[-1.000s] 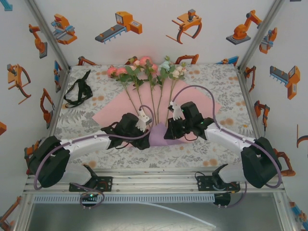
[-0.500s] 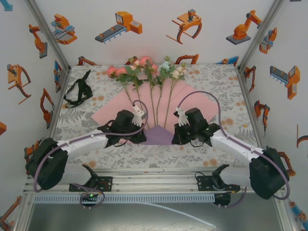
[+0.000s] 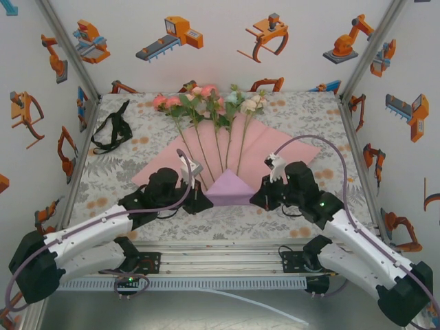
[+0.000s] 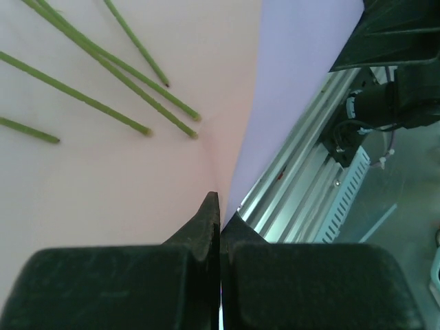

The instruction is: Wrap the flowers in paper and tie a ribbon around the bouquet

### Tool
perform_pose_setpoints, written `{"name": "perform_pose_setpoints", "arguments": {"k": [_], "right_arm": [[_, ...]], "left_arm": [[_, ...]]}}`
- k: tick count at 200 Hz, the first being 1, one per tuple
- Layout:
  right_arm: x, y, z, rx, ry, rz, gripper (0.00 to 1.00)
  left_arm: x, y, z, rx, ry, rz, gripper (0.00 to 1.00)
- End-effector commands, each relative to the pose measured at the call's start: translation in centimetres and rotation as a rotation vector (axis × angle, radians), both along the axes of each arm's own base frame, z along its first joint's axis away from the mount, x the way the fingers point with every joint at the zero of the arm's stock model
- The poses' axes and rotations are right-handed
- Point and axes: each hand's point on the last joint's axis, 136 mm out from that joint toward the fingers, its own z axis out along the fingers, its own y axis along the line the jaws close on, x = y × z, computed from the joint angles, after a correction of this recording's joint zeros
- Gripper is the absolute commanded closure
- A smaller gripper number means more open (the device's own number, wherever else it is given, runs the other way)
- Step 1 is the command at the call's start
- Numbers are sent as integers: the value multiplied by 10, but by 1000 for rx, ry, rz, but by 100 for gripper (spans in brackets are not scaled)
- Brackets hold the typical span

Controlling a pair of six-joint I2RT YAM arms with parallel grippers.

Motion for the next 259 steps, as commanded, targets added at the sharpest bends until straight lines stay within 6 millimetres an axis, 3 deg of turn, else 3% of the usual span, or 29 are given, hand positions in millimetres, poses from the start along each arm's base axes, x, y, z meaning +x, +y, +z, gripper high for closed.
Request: {"name": "perform_pose_setpoints", "arguments": {"k": [1,20,45,67,91,139,167,183,196,215,232,259], "right_arm": [[25,-24,-32,-150,25,-162,100],[42,-30,-49,-231,24,-211,97],[57,-38,-70,-324,37,-257,84],[70,-41,-82,-352,35,-294,83],[76,-32,-92,-327,53,-267,85],[94,-29,-101,-330,59,-296,81],[93,-29,-107,-363,107,-280,61],[95,-35,-99,-376,84,-311,64],[98,-38,-89,-358,41,-333,78],[97,-32,-81,-310,12,-314,92],[97,-31,-84,-312,21,-308,95],[100,-38,-84,-334,6,-347,96]], "left_arm": [[28,21,-27,171,-19,144,98],[43,19,-42,225,-25,190,93],[52,18,-59,253,-12,219,86],[58,22,-68,268,-18,255,78],[59,22,-77,283,1,245,62],[58,33,-107,337,50,276,58],[60,37,-113,344,66,301,58],[61,39,-116,345,66,316,58],[60,36,-118,333,75,299,58],[59,30,-113,298,81,277,74],[62,30,-109,281,84,283,100],[70,37,-108,266,96,320,100]]}}
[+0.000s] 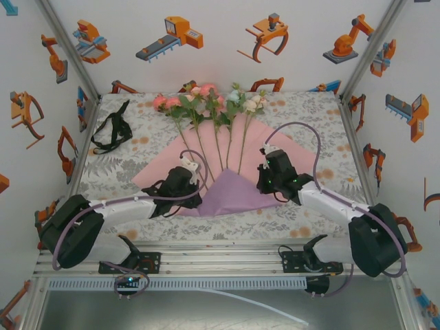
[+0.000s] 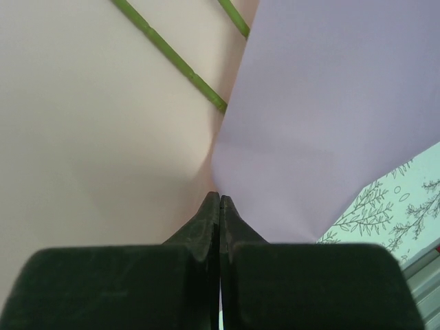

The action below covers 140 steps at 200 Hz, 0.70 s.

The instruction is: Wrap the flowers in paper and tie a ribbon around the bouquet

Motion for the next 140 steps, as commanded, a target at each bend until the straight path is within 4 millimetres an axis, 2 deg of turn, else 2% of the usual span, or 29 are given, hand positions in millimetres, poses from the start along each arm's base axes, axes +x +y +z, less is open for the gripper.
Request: {"name": "perform_pose_setpoints", "arguments": {"k": [1,21,53,64,86,102,122,140], "right_arm": [[6,-7,3,-17,-34,-37,96],[10,-15,9,-30,-65,-67,96],[13,-26,4,-64,-63,-109,96],[12,-24,8,-58,-58,-101,90],[9,-18,26,-24,-59,-70,71],[4,-14,44,16,-73,-50,65],[-9,4,70,116,-100,18,59],[-32,43,85,234,-86,146,58]], "left_arm": [[7,1,6,-44,-4,25,100],[13,8,5,-49,-8,64,100],[23,12,6,-70,-29,108,100],[25,12,5,-69,-27,116,100],[29,10,3,-69,-25,128,100],[29,12,2,-66,-26,135,100],[28,14,1,-60,-21,138,100],[27,17,2,-60,-20,145,100]]}}
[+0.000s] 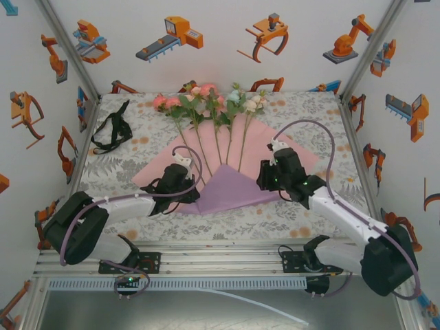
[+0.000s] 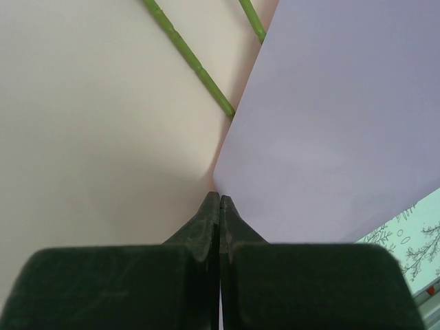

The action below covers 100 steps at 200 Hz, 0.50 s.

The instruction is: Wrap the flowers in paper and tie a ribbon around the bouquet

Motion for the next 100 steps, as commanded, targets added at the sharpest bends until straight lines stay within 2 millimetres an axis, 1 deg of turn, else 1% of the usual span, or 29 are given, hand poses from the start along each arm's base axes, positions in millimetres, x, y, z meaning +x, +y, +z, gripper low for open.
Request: {"name": "perform_pose_setpoints", "arguments": {"k": [1,13,23,33,46,61,79,94,100], "right_arm": [[-26,48,31,158,3,162,58],[-40,77,32,209,22,225,58],[-49,98,27,225,32,258,58],[-55,116,17,233,51,272,58],[-54,130,-4,240,94,254,58],[-51,135,-29,225,139,225,60],[-49,130,-54,172,179,191,62],[-53,123,-65,134,208,178,65],[-54,120,-67,129,211,172,65]], "left_arm": [[3,4,5,-15,-10,32,100],[2,7,5,-13,-12,43,100],[2,10,4,-9,-14,52,100],[2,11,3,-6,-16,56,100],[2,11,0,-6,-12,59,98],[2,9,-1,-11,-8,57,92],[2,5,1,-30,-6,41,87],[1,4,4,-41,-13,35,79],[1,4,5,-41,-14,36,76]]}}
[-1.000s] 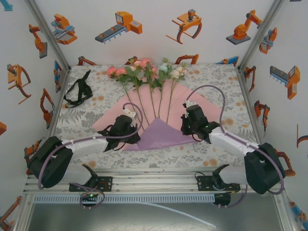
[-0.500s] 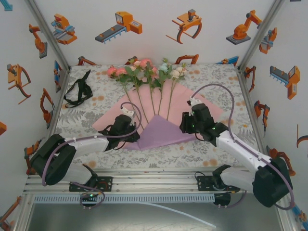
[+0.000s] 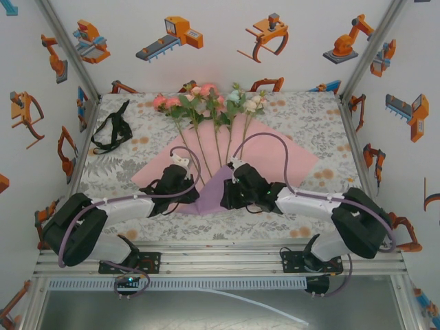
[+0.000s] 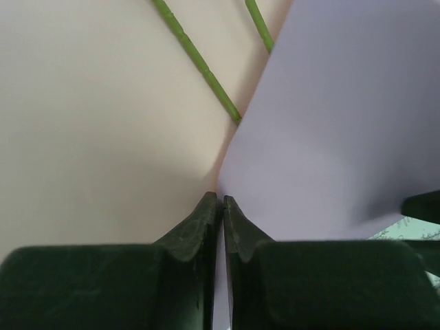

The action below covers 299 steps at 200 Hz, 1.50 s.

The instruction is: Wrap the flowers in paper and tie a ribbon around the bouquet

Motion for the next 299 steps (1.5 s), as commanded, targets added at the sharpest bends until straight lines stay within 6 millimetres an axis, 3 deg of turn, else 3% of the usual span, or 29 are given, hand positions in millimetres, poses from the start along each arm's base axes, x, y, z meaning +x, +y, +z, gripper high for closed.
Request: {"name": "perform_pose_setpoints", "arguments": {"k": [1,20,45,74,93,105,134,157,181,211,250,276,299], "right_arm": [[5,-5,1,11,-5,-60,65],[0,-15,-4,-1,1,-80,65],[-3,-28,-16,-33,11,-116,66],[-2,-46,-28,-119,16,-173,67],[-1,-49,-27,-129,7,-178,67],[-1,-44,-25,-117,5,-161,67],[0,-32,-20,-68,12,-136,66],[1,-20,-15,-25,16,-114,66],[5,-22,-11,-32,6,-129,66],[8,-32,-3,-39,-13,-168,64],[9,-68,-10,-61,8,-254,62],[8,-114,-27,-146,46,-363,61],[5,-148,-29,-193,40,-445,61]], "left_arm": [[0,0,4,-27,-8,4,76],[-2,3,8,-27,-10,7,65],[-7,11,17,-13,-17,14,59],[-17,37,33,73,-39,81,46],[-28,47,48,84,-62,80,44],[-38,40,60,37,-76,36,48],[-54,-1,82,-144,-78,-103,55],[-49,-26,68,-158,-24,-129,55],[-47,-50,47,-152,34,-164,56],[-50,-32,10,-87,82,-92,63],[-56,-9,-14,-27,98,-33,66],[-58,1,-22,12,112,-10,67],[-61,11,-21,26,107,16,67]]}}
